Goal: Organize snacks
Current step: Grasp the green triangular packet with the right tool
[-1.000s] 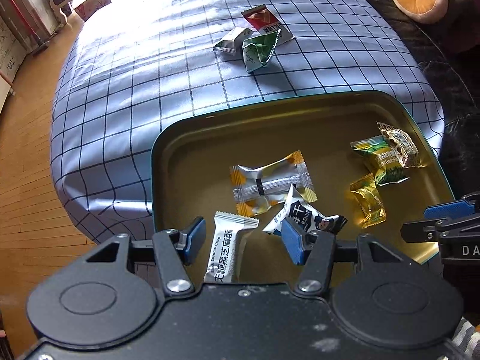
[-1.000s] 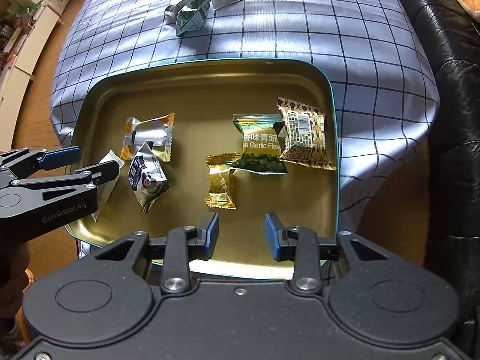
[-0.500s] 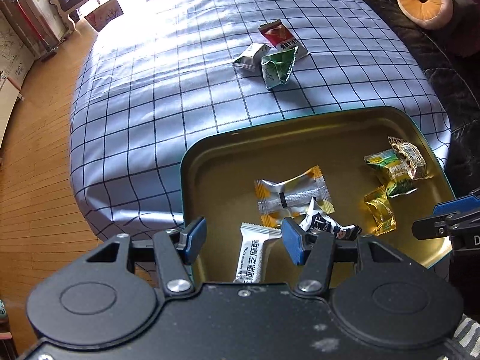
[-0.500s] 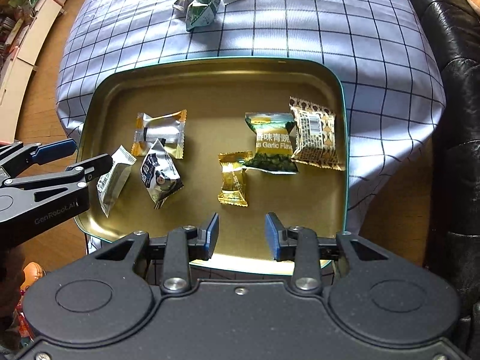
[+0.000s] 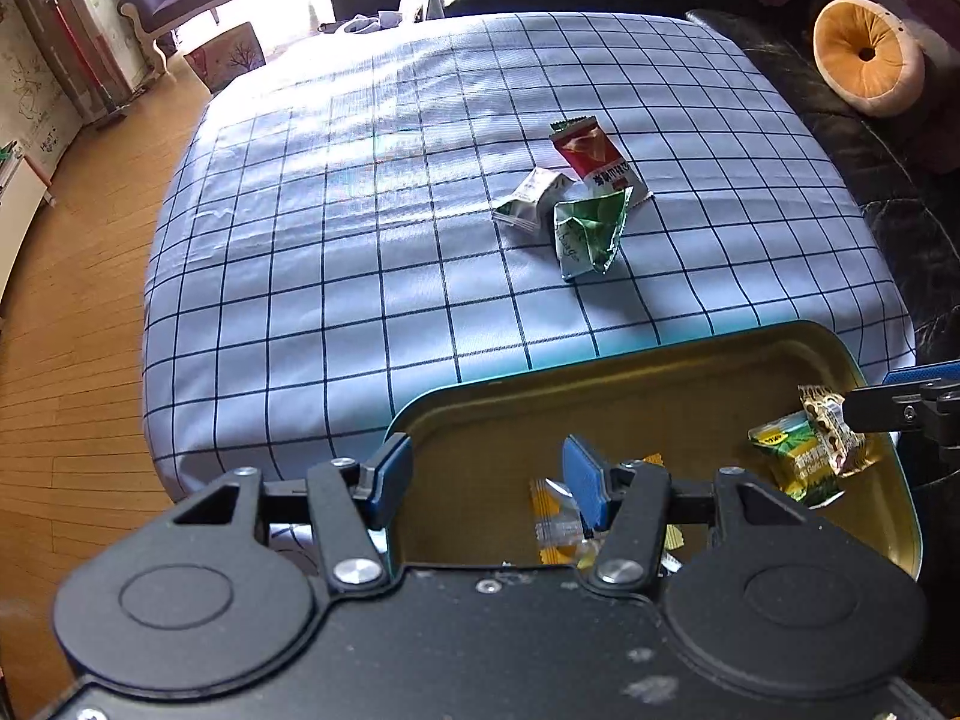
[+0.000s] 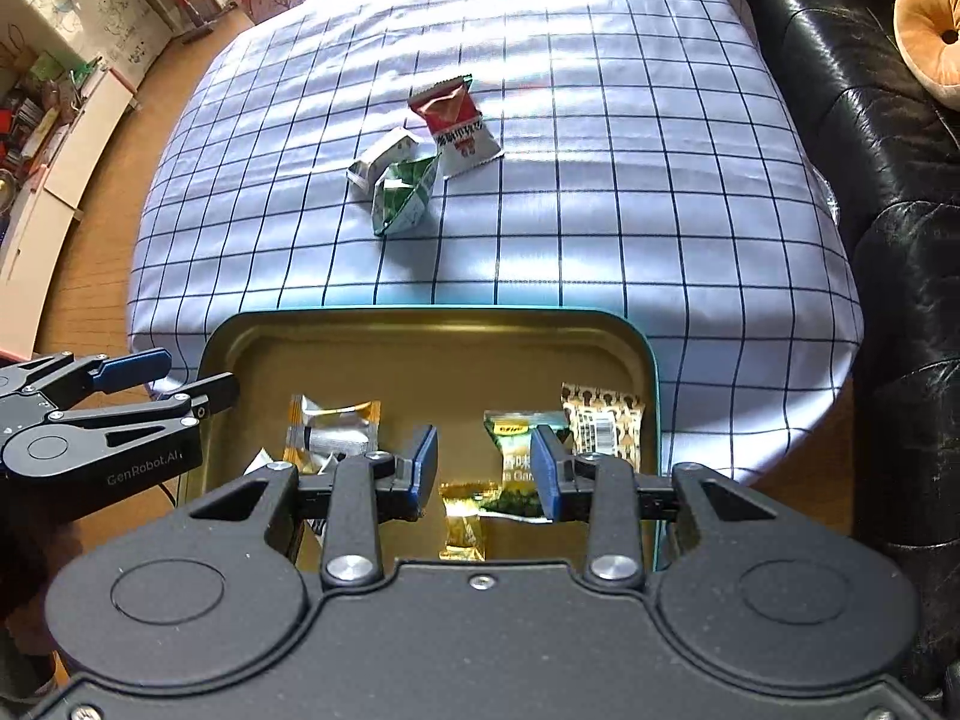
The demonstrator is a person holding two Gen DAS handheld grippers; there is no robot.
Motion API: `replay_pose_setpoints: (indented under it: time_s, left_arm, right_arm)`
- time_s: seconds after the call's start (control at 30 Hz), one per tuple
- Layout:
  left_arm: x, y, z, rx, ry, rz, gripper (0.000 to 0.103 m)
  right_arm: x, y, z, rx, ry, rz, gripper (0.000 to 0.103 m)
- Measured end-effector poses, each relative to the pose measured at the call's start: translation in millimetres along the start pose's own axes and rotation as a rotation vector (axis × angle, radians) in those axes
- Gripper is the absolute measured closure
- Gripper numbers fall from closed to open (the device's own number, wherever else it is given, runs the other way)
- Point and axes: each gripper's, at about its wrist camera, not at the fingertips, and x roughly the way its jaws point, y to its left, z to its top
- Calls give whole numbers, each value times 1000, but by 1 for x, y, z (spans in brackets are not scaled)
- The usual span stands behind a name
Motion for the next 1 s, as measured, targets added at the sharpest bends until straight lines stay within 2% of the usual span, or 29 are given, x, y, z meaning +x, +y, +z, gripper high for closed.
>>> replay_pose_setpoints:
  time_s: [0.2, 0.43, 0.8, 1.0]
  left_arm:
    - [18, -2, 22, -7, -13, -9, 45]
    - [48, 3, 42, -39, -31, 47, 45]
    - [71, 29, 38, -101, -13, 67, 46]
    - [74, 34, 34, -92, -22, 85, 46]
  right_arm:
    - [14, -2, 19, 24, -9, 8, 58]
    - [39, 0, 43, 49, -23, 58, 58]
    - [83, 19, 90, 82, -50, 153, 58]
    - [101, 32, 104, 77, -51, 127, 58]
